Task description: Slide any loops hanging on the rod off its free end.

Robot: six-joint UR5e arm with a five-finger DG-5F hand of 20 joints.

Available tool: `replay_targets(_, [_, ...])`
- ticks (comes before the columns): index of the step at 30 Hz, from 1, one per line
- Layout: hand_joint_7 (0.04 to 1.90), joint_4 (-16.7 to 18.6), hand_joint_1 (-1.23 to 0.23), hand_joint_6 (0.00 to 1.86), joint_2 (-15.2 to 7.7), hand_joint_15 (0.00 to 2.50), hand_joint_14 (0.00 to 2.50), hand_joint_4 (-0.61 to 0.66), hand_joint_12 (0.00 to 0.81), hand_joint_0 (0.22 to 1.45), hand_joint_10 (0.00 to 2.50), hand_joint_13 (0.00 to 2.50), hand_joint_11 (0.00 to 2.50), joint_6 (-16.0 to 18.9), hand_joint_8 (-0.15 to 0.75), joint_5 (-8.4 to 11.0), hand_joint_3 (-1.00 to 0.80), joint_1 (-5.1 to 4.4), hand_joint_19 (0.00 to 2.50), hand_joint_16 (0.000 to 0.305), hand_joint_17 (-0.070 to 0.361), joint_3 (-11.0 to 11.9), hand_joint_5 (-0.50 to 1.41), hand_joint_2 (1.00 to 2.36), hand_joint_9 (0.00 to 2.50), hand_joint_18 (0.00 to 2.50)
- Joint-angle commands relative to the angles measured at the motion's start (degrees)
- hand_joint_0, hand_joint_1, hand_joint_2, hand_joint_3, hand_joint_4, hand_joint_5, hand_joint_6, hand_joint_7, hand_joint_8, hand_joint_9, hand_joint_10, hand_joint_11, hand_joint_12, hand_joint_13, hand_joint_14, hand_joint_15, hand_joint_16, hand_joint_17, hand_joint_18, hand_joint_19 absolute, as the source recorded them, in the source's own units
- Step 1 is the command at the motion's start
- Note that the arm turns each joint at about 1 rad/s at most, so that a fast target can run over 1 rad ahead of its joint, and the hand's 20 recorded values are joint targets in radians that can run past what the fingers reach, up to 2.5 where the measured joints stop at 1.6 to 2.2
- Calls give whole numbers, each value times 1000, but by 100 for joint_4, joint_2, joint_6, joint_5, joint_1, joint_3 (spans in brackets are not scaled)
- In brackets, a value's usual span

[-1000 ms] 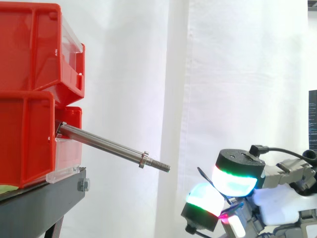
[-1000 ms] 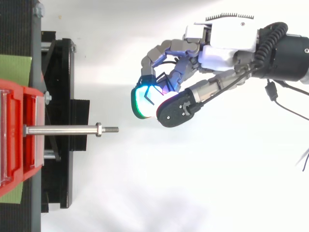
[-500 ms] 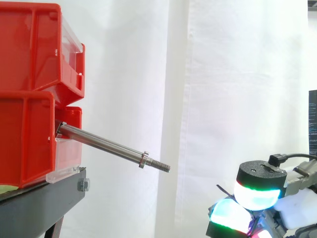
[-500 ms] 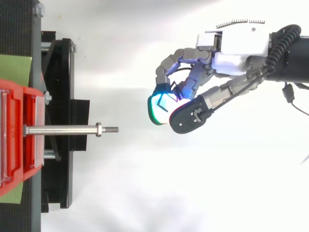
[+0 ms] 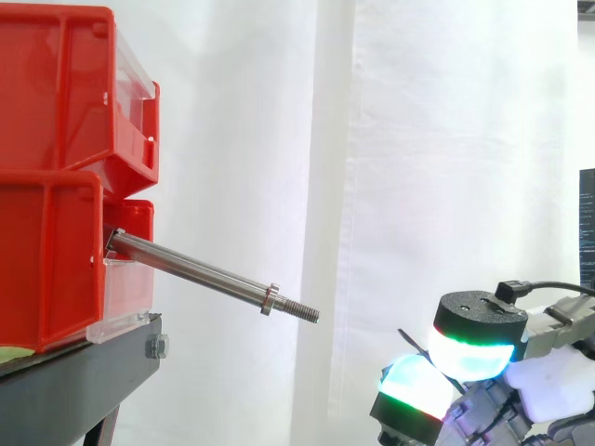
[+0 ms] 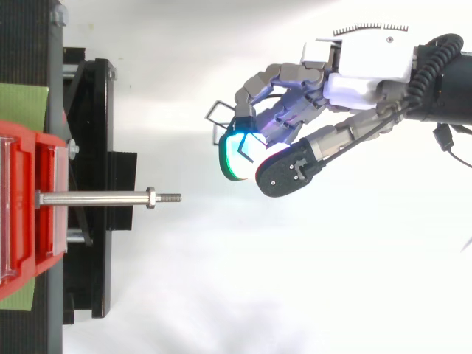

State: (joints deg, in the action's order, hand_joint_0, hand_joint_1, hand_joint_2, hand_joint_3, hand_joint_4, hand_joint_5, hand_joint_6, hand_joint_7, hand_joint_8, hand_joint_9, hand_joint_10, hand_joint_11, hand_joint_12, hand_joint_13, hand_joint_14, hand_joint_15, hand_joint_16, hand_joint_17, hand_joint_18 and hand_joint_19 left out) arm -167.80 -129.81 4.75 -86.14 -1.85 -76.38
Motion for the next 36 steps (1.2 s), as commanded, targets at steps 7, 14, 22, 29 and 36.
replay_targets(7, [1011, 10, -853, 886, 0, 36, 0, -154, 351, 599, 0, 589, 0, -1, 280, 1, -185, 1, 316, 52, 116, -9, -71, 1005, 594, 722])
replay_targets(14, [1007, 10, -851, 887, 0, 40, 0, -158, 351, 600, 0, 587, 0, -1, 276, 1, -192, 1, 319, 51, 116, 0, -72, 1005, 643, 715])
replay_targets(22, [1008, 10, -850, 887, 0, 52, 0, -158, 351, 599, 0, 593, 0, -1, 279, 1, -190, 1, 331, 51, 115, 0, -73, 1006, 692, 712])
replay_targets(29, [1008, 10, -850, 887, 0, 54, 0, -152, 352, 600, 0, 601, 0, -1, 283, 1, -189, 1, 331, 51, 115, 0, -73, 1006, 717, 712])
replay_targets(36, [1009, 10, -850, 887, 0, 65, 3, -150, 351, 600, 0, 616, 0, -1, 281, 1, -184, 1, 336, 52, 116, 0, -73, 1006, 734, 723])
